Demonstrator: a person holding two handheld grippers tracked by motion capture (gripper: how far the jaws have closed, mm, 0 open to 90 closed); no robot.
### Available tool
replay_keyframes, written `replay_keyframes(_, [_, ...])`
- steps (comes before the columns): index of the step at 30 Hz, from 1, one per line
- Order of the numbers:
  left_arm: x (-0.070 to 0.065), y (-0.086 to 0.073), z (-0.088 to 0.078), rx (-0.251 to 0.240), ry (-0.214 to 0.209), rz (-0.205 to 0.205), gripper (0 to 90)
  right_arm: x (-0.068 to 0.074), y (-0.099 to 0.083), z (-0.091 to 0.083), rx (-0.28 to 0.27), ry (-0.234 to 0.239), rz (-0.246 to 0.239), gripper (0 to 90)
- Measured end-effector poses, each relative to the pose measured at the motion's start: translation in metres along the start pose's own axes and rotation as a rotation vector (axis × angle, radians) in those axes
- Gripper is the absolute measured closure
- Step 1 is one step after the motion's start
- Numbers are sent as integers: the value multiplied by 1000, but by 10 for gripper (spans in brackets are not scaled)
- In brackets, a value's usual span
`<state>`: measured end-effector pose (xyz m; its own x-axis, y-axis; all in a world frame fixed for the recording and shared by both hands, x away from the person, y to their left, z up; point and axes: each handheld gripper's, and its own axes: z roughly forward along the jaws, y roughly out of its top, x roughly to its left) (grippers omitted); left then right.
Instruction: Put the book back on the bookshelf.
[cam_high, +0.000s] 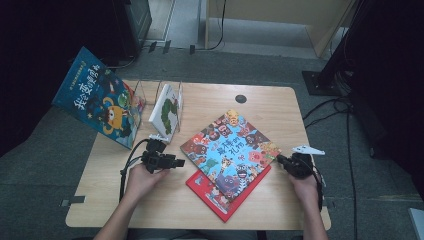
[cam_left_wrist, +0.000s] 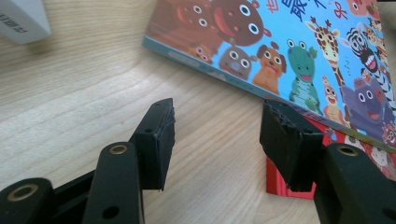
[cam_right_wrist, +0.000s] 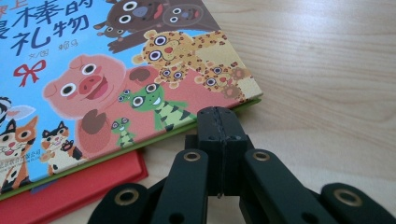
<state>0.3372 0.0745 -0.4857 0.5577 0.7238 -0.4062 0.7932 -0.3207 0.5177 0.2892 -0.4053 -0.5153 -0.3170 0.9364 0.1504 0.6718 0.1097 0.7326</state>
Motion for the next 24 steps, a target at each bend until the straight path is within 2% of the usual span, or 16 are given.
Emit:
replay_keyframes(6, [6,-3,-4,-11,10,-20,444,1,8,14,31,9,-10,900])
replay_keyframes(7, [7,-3,-5,-9,10,-20,443,6,13,15,45,-40,-51,900])
replay_keyframes(8, [8,-3,-5,-14,9,-22,443,9,16,15,41,-65,-72,900])
replay_keyframes(9, [9,-4,-6,-17,9,-22,442,11,17,14,-8,-41,-76,900])
replay_keyframes(10, [9,-4,-6,-17,9,-24,441,13,20,14,-37,-24,-52,900])
replay_keyframes(12, [11,-4,-5,-18,12,-28,441,14,23,16,-28,-35,-51,900])
replay_keyframes(16, [15,-3,-3,-12,14,-29,441,11,24,20,-39,-14,-18,900])
replay_keyframes(21, [18,1,-1,-23,12,-30,439,12,30,29,-33,-11,-34,900])
replay_keyframes(24, [19,3,2,-26,15,-31,436,12,29,32,-20,-4,-23,900])
